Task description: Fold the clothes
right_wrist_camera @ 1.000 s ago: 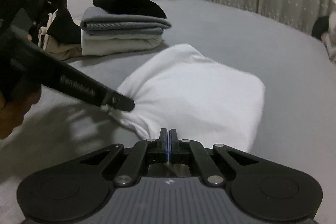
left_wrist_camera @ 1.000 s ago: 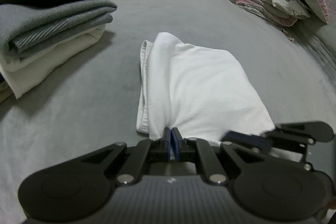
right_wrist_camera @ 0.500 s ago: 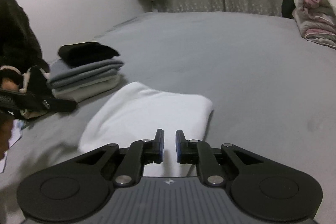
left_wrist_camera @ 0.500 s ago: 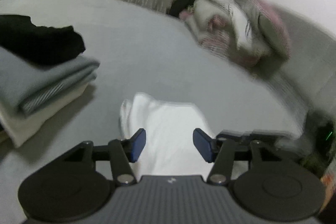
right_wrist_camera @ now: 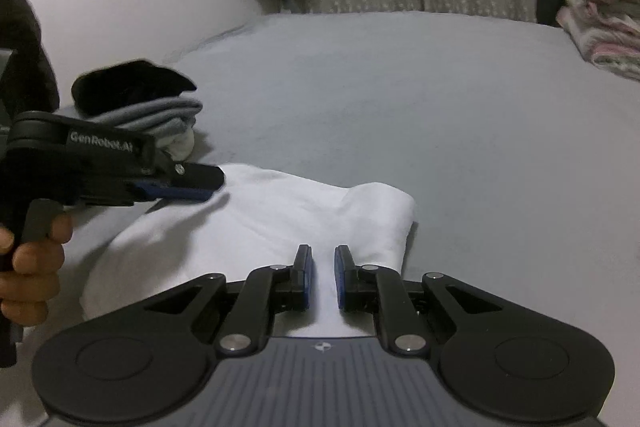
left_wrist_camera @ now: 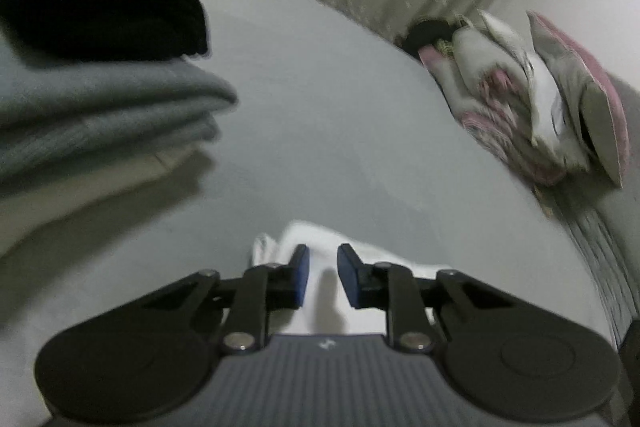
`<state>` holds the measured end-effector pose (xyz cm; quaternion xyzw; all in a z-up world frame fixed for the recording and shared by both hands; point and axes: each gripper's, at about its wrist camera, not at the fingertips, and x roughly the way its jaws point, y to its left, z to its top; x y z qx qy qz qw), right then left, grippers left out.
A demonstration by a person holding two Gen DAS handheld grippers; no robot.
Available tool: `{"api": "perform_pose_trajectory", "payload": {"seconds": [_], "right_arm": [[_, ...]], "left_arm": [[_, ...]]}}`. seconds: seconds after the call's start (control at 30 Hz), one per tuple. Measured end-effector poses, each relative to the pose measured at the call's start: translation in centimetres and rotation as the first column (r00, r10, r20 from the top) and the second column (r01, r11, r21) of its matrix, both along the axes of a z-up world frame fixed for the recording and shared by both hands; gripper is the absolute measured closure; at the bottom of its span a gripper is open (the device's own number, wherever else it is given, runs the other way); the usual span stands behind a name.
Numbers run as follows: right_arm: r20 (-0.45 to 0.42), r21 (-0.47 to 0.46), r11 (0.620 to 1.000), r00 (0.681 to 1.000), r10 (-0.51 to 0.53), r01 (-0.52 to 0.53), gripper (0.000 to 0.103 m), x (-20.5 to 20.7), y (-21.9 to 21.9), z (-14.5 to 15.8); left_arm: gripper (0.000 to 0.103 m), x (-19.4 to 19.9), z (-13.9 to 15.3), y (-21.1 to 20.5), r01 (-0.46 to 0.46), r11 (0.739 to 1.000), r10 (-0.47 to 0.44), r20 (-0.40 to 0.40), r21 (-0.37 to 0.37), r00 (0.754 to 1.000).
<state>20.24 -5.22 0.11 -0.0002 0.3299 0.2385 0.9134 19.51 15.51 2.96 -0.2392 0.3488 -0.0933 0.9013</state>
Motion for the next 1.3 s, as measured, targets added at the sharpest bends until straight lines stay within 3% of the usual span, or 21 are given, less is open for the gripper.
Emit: {"api": "perform_pose_trajectory", "payload": {"seconds": [0.07, 0.1, 0.23, 0.27, 0.33, 0.37, 0.43, 0.5, 0.57, 0.67, 0.83, 1.0, 1.17, 1.2, 1.23, 1.3], "right_arm": [[0.001, 0.0, 1.0, 1.0, -0.005, 0.005, 0.09, -0.1, -0.1, 0.0], [0.001, -0.002, 1.0, 1.0, -0.006, 0.006, 0.09, -0.2, -0.2, 0.1], [-0.004, 0.011, 1.0, 1.0, -0.022, 0.022, 0.088, -0.1, -0.9, 1.0], [-0.003, 0.032, 0.999, 0.999, -0.039, 0.04, 0.085, -0.4, -1.4, 1.3], [-0.003, 0.073, 0.994, 0.997, -0.075, 0.075, 0.055, -1.0, -2.4, 2.1], [-0.009, 0.099, 0.991, 0.996, -0.093, 0.093, 0.05, -1.2, -3.0, 2.4], [-0.066, 0.18, 0.974, 0.99, -0.126, 0.136, 0.047, -1.7, -4.8, 2.3], [-0.098, 0.203, 0.966, 0.984, -0.146, 0.163, 0.047, -2.2, -5.4, 2.4], [-0.054, 0.165, 0.977, 0.991, -0.126, 0.133, 0.047, -3.4, -4.3, 3.2], [0.056, 0.021, 1.0, 0.998, -0.004, 0.002, 0.048, -5.8, 0.7, 4.9], [0.141, -0.187, 0.968, 0.971, 0.195, -0.167, 0.046, -8.9, 9.4, 4.9], [0.14, -0.36, 0.918, 0.962, 0.233, -0.17, 0.046, -9.7, 14.3, 2.1], [0.176, -0.449, 0.881, 0.951, 0.253, -0.151, 0.047, -10.3, 15.8, 0.3], [0.178, -0.446, 0.884, 0.954, 0.24, -0.139, 0.053, -10.0, 15.7, 0.4], [0.172, -0.433, 0.892, 0.959, 0.223, -0.13, 0.066, -9.8, 15.5, 0.5], [0.167, -0.393, 0.912, 0.966, 0.197, -0.118, 0.076, -9.6, 14.9, 0.8]], "left_arm": [[0.081, 0.1, -0.2, 0.1, -0.036, 0.998, 0.036, -0.016, 0.05, 0.999], [0.073, 0.1, -0.3, 0.2, -0.047, 0.997, 0.049, -0.024, 0.066, 0.999], [0.07, -0.8, 0.4, 1.4, -0.057, 0.998, 0.059, -0.047, 0.032, 0.997], [0.069, -1.0, 0.6, 1.8, -0.065, 0.998, 0.066, -0.052, 0.019, 0.997], [0.059, -1.6, 1.1, 2.8, -0.072, 0.997, 0.071, -0.071, -0.009, 0.995], [0.055, -1.8, 1.1, 3.2, -0.073, 0.997, 0.07, -0.084, -0.032, 0.994], [0.051, -2.3, 1.0, 3.9, -0.075, 0.994, 0.067, -0.108, -0.077, 0.992], [0.051, -2.3, 0.8, 4.6, -0.081, 0.992, 0.066, -0.14, -0.101, 0.988], [0.051, -2.3, 0.5, 5.2, -0.086, 0.99, 0.067, -0.166, -0.115, 0.984], [0.051, -2.5, 0.1, 6.2, -0.093, 0.986, 0.065, -0.195, -0.138, 0.979], [0.048, -2.8, -0.5, 7.7, -0.104, 0.98, 0.06, -0.241, -0.172, 0.969], [0.047, -2.6, -0.5, 8.3, -0.083, 0.982, 0.04, -0.24, -0.171, 0.97], [0.046, -2.5, -0.9, 8.7, -0.078, 0.975, 0.025, -0.244, -0.21, 0.969], [0.046, -2.5, -1.0, 8.7, -0.08, 0.973, 0.025, -0.245, -0.218, 0.969], [0.046, -2.5, -1.0, 8.7, -0.079, 0.971, 0.023, -0.244, -0.224, 0.969], [0.046, -2.5, -1.1, 8.7, -0.077, 0.968, 0.018, -0.243, -0.238, 0.97]]}}
